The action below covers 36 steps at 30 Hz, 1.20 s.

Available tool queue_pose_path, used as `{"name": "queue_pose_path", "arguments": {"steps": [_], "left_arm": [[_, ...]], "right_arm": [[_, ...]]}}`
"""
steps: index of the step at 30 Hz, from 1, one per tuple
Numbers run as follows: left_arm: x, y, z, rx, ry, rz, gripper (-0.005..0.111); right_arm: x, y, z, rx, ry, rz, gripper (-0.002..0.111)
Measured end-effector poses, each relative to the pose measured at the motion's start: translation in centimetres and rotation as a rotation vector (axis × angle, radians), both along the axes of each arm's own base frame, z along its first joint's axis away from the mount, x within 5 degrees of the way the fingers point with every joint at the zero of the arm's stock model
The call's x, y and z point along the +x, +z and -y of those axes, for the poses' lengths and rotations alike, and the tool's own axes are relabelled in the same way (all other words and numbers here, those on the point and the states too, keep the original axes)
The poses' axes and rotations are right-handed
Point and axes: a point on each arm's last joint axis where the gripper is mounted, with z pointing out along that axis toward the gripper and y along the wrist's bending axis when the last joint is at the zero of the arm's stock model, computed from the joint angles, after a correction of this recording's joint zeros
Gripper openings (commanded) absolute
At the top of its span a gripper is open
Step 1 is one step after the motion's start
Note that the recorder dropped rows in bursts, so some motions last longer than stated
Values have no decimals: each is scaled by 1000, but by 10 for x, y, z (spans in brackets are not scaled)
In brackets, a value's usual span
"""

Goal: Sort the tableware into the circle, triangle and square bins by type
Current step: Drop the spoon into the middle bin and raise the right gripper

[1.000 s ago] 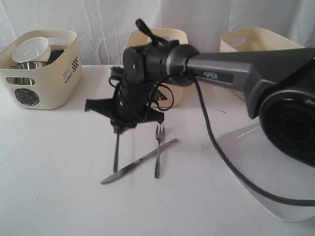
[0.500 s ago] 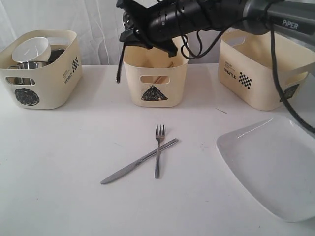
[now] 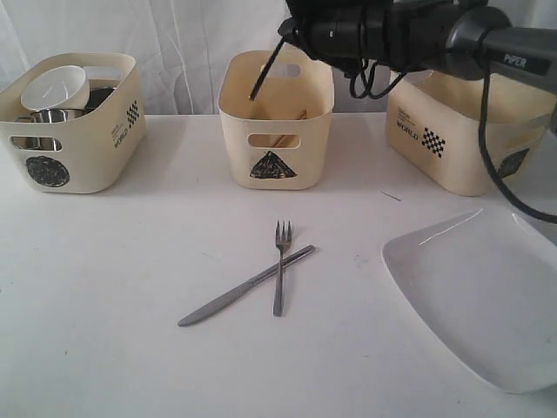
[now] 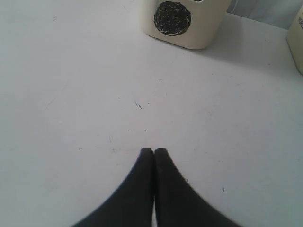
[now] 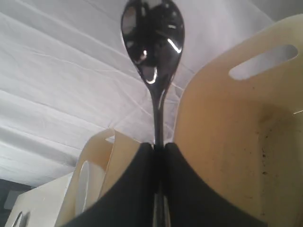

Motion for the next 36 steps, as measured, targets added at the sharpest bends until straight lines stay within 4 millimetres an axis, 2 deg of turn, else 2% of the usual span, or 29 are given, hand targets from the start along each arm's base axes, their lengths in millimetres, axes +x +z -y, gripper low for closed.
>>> {"name": "queue_pose_path", "arguments": {"steps": [3, 7, 12, 15, 20, 23, 27, 29, 31, 32, 36], "left_arm": [[0, 0, 0, 0, 0, 0, 0], [0, 0, 0, 0, 0, 0, 0], [0, 0, 0, 0, 0, 0, 0], [0, 0, 0, 0, 0, 0, 0], [0, 0, 0, 0, 0, 0, 0], [0, 0, 0, 0, 0, 0, 0], [0, 0, 0, 0, 0, 0, 0], [0, 0, 0, 0, 0, 0, 0], [0, 0, 0, 0, 0, 0, 0], [0, 0, 0, 0, 0, 0, 0], [0, 0, 0, 0, 0, 0, 0]], "right_arm": [[16, -35, -4, -47, 26, 23, 0], [26, -52, -12, -129, 121, 103, 0], [30, -55, -8, -165, 85, 111, 3], [30, -55, -8, -165, 78, 109, 20], [30, -55, -8, -165, 77, 109, 34], [30, -55, -8, -165, 73, 108, 38], [30, -55, -8, -163, 78, 109, 37], [28, -54, -11, -134, 116, 106, 25], [24, -49, -13, -125, 178, 107, 5], [21, -45, -15, -126, 224, 95, 0], [2, -30, -15, -334, 373, 16, 0]]}}
